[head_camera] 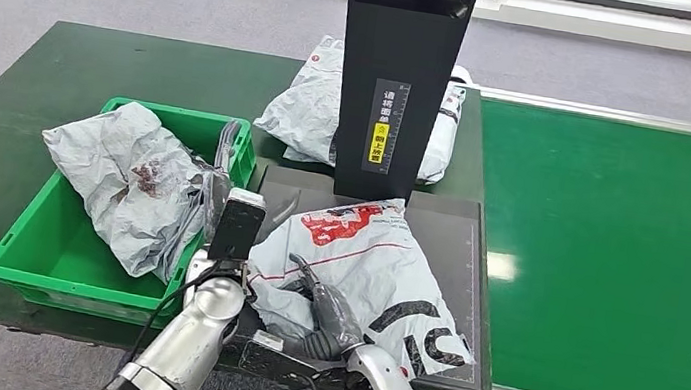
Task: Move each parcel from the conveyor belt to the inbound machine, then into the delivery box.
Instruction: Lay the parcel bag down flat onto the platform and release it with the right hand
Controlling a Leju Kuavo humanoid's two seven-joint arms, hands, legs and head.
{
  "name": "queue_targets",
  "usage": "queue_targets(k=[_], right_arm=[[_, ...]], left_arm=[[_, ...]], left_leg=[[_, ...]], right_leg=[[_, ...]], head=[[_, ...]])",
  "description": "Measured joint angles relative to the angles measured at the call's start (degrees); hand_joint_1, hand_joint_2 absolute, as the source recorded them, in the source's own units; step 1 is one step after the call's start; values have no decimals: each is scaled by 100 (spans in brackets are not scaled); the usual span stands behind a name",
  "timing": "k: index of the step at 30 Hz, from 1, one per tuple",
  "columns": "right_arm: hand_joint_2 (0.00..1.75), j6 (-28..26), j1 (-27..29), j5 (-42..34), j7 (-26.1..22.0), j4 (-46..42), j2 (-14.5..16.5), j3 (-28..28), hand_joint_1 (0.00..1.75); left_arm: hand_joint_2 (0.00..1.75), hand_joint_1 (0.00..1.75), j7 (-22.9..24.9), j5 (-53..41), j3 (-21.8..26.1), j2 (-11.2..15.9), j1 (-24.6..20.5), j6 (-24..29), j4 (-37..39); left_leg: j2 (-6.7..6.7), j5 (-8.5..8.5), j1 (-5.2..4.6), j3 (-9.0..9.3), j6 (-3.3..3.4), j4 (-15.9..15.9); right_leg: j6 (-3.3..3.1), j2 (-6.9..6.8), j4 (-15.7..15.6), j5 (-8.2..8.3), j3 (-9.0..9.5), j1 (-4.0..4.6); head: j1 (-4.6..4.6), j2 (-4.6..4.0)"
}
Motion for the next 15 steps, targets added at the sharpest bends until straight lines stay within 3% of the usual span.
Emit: queue_targets(k=[5,12,15], right_arm=[[175,-722,184,-132,-287,-307,19,-307,0],[175,-822,330,-158,-323,-722,31,-633,0],[175,-1193,422,-405,-669,-863,53,-739,0]], left_arm=[[175,0,121,-236,0,70,174,43,-40],[175,0,142,-297,0,127,277,43,-46],[175,0,215,-369,0,132,280,1,-40]], left_leg=[[-1,0,0,-2,0,0],[0,-1,0,-2,0,0],[0,-1,0,-2,0,0]], right_leg=[[0,1,0,0,0,-1],[0,1,0,0,-2,-1],[0,1,0,0,-3,0]], head=[[1,0],[0,0],[0,0]])
